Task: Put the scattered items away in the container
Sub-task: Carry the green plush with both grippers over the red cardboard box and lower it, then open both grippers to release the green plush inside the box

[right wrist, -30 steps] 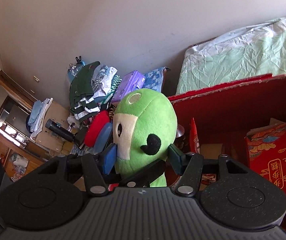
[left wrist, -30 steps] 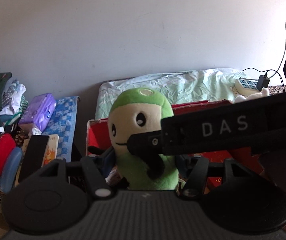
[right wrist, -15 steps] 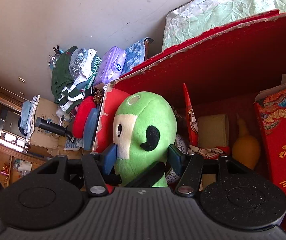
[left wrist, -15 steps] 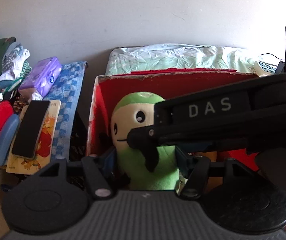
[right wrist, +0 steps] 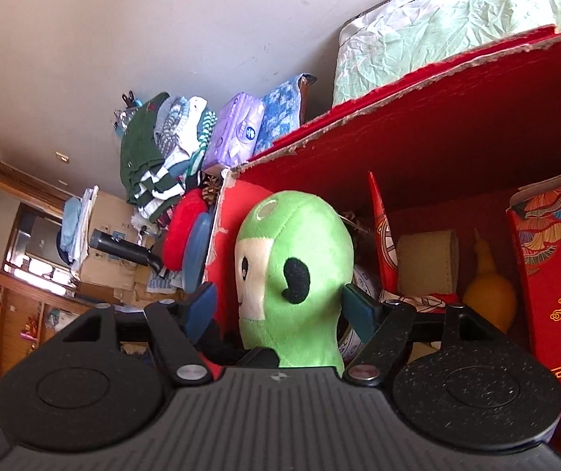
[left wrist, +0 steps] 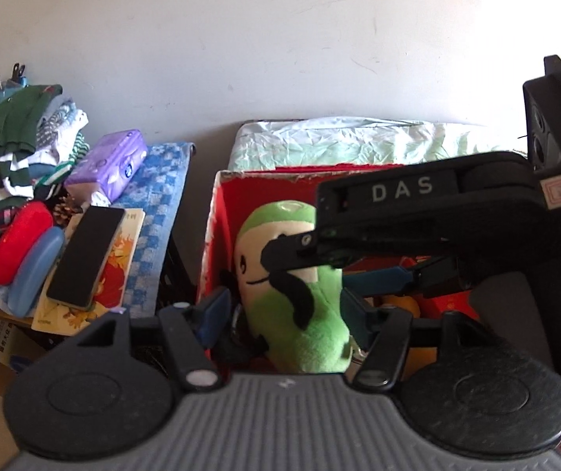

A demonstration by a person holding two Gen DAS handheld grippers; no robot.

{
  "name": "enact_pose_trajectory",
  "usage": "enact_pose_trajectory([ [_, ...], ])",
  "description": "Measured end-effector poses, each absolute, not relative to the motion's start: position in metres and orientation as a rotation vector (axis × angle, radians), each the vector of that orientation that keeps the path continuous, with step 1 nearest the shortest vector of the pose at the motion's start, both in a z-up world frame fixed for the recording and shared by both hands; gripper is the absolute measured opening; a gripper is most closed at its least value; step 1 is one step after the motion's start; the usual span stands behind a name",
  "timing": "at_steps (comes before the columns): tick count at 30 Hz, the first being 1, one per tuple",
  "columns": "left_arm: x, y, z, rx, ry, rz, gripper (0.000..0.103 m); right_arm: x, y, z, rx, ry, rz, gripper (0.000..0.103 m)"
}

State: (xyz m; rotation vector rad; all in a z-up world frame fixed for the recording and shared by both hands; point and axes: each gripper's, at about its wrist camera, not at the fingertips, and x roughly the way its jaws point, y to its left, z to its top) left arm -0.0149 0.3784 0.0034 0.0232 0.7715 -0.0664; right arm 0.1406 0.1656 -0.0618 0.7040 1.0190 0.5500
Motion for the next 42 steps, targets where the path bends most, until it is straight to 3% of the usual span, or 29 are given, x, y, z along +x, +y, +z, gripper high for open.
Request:
enact_pose_trajectory([
  [2, -0.019, 0.378, 0.008, 0.008, 0.766, -0.077, 0.05, 0.139, 0.159, -0.06, 0.737, 1.018, 0.554, 0.074],
  [5, -0.024, 0.374, 0.012, -0.01, 0.757, -0.113, 0.05, 0.134, 0.149, -0.057, 0.762, 1.007, 0.538, 0.071],
  [12, -0.023, 0.361, 0.007, -0.036, 0.783, -0.176, 0.05, 0.129, 0.142, -0.055, 0.764, 1.004, 0.51, 0.052],
  [28, -0.041, 0.365, 0.037, -0.061, 0.729, -0.123, 0.055, 0.098, 0.125, -0.022, 0.569, 0.868, 0.391, 0.052],
  [37, -0.029, 0.321, 0.029, -0.021, 0.843, -0.11, 0.056, 0.072, 0.105, -0.022, 0.399, 0.836, 0.176, 0.052],
  [42, -0.026, 0.301, 0.021, 0.015, 0.872, -0.097, 0.063, 0.059, 0.09, -0.026, 0.393, 0.836, 0.147, 0.052],
])
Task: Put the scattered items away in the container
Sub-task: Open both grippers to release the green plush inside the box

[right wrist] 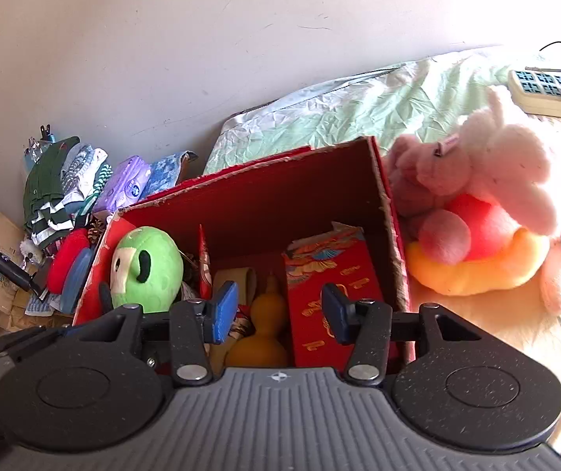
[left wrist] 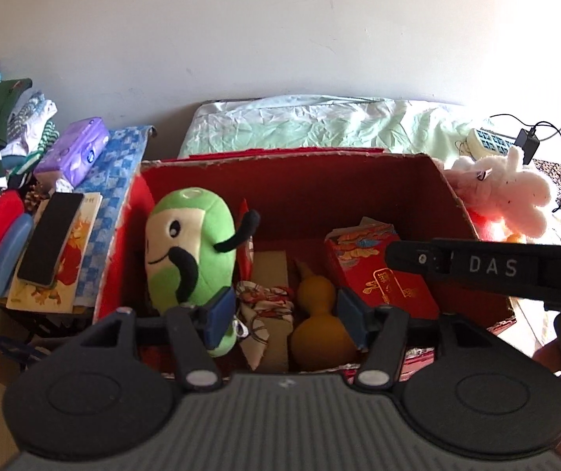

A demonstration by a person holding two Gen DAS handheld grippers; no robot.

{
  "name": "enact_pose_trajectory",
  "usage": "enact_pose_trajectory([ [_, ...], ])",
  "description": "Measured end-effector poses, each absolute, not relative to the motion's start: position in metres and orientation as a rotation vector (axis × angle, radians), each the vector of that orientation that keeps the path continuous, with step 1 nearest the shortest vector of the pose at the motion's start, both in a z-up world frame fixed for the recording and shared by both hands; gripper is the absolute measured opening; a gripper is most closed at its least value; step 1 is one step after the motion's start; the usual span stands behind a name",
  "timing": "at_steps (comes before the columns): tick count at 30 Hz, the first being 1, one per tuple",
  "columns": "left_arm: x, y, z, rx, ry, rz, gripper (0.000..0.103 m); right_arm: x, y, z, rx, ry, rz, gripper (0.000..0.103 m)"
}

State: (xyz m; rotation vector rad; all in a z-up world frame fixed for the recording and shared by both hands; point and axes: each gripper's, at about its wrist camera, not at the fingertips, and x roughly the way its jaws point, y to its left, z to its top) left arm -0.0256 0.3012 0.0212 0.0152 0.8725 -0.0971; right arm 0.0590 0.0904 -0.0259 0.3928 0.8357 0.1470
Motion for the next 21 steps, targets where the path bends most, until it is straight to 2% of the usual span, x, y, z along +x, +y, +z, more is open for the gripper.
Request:
enact_pose_trajectory([
  [3, -0.025, 0.294, 0.018, 0.019, 0.885, -0.088, 0.068, 0.049, 0.084, -0.025, 0.381, 0.826, 0.141, 0.052],
  [5, -0.025, 0.291, 0.017, 0.02, 0.889, -0.072, 0.079, 0.045, 0.082, -0.025, 0.375, 0.823, 0.145, 0.052],
  [6, -0.025, 0.289, 0.017, 0.018, 0.889, -0.063, 0.08, 0.044, 0.081, -0.025, 0.374, 0.823, 0.147, 0.052],
  [21, -0.034, 0.24, 0.028, 0.026, 0.863, -0.022, 0.093, 0.027, 0.036, -0.011, 0.36, 0.784, 0.199, 0.052],
])
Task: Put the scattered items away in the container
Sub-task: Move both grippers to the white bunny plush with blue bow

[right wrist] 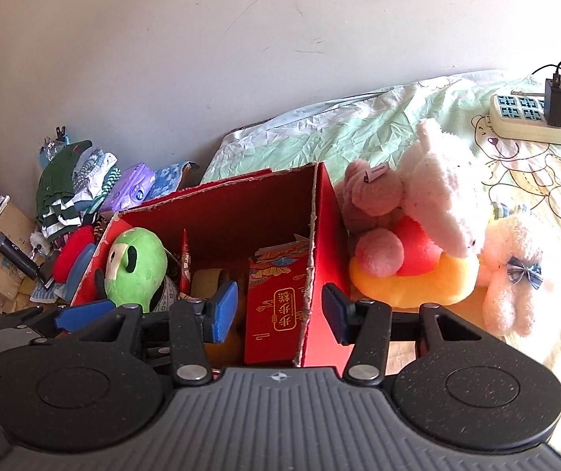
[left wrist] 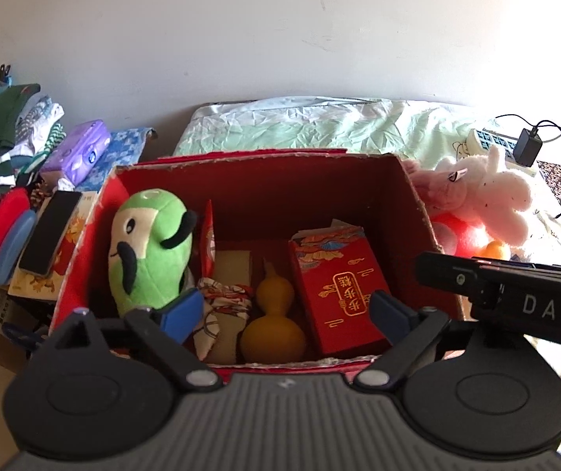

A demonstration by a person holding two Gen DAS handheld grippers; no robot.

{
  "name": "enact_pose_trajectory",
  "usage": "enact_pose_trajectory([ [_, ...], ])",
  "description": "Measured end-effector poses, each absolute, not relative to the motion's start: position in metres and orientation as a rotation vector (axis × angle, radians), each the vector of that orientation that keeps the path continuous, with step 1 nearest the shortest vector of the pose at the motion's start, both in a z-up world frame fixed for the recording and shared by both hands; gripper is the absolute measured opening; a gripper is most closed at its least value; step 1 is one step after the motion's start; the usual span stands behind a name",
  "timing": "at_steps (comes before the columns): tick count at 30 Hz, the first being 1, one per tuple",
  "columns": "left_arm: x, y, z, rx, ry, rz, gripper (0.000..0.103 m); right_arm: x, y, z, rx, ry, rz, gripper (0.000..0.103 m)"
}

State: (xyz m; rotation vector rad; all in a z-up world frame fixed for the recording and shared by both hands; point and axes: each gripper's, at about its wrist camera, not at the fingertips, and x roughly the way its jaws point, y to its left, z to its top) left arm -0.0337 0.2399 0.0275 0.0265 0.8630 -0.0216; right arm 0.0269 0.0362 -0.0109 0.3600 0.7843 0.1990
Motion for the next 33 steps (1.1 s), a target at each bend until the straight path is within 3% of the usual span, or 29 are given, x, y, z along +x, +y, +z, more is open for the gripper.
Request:
enact_pose_trajectory([
  [14, -0.041, 0.175, 0.036, 0.071, 0.773, -0.117, 0.085, 0.018, -0.04, -0.021, 0.463, 0.782, 0.202, 0.052],
  [22, -0.044, 0.12, 0.036, 0.055, 0.718, -0.285, 0.084, 0.004, -0.106, -0.054, 0.502, 0.858, 0.062, 0.052],
  [33, -0.035, 0.036, -0.022, 0.04, 0.807, -0.475, 0.081, -0.009, -0.183, -0.088, 0.589, 0.95, -0.042, 0.053],
])
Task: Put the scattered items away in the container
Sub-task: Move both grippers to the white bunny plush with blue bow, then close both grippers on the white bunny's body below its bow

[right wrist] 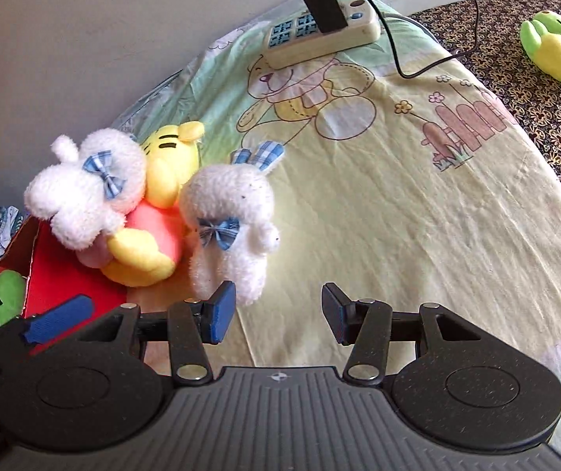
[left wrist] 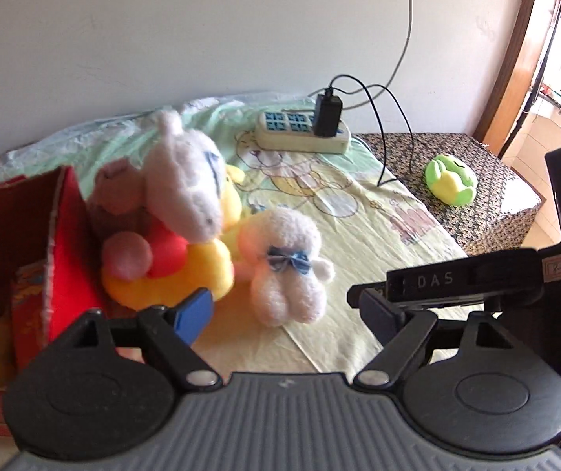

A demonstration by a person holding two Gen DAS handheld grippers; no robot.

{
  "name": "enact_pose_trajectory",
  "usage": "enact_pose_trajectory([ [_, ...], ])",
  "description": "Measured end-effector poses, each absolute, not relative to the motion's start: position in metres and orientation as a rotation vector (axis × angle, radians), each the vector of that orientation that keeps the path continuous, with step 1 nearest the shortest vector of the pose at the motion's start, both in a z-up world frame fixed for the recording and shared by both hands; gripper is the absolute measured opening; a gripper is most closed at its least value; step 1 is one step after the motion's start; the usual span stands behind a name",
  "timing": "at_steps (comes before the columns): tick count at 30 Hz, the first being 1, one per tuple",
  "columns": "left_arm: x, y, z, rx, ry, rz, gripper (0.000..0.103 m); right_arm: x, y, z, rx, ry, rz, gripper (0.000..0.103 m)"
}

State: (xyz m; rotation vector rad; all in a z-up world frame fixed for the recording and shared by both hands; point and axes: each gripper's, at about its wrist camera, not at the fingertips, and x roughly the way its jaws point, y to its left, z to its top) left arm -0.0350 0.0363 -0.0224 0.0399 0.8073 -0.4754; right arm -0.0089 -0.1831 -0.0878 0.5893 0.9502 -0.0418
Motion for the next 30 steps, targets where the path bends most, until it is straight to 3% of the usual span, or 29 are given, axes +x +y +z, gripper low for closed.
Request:
enact_pose_trajectory([
  [5, -0.014, 0.015, -0.06, -0.025, 0.891, -0.485, 0.073, -0.008, -0.21, -0.095, 0.611, 0.987, -0.05, 0.054],
  [18, 0.021, 0.016, -0.092, -0.156, 0.952, -0.414, 0.074, 0.019, -0.228, -0.108, 0.633, 0.982, 0.024, 0.055],
  [23, 0.03, 0.027, -0.104, -0.222, 1.017, -0.417, 0.063, 0.05, -0.22, -0.12, 0.645, 0.987, 0.063, 0.055],
  [28, 0.033, 0.029, -0.105, -0.251, 1.025, -0.435, 0.059, 0.068, -0.206, -0.131, 0.636, 1.02, 0.122, 0.049],
  [30, 0.032, 0.025, -0.105, -0.24, 1.018, -0.427, 0.058, 0.07, -0.204, -0.132, 0.629, 1.009, 0.136, 0.041],
])
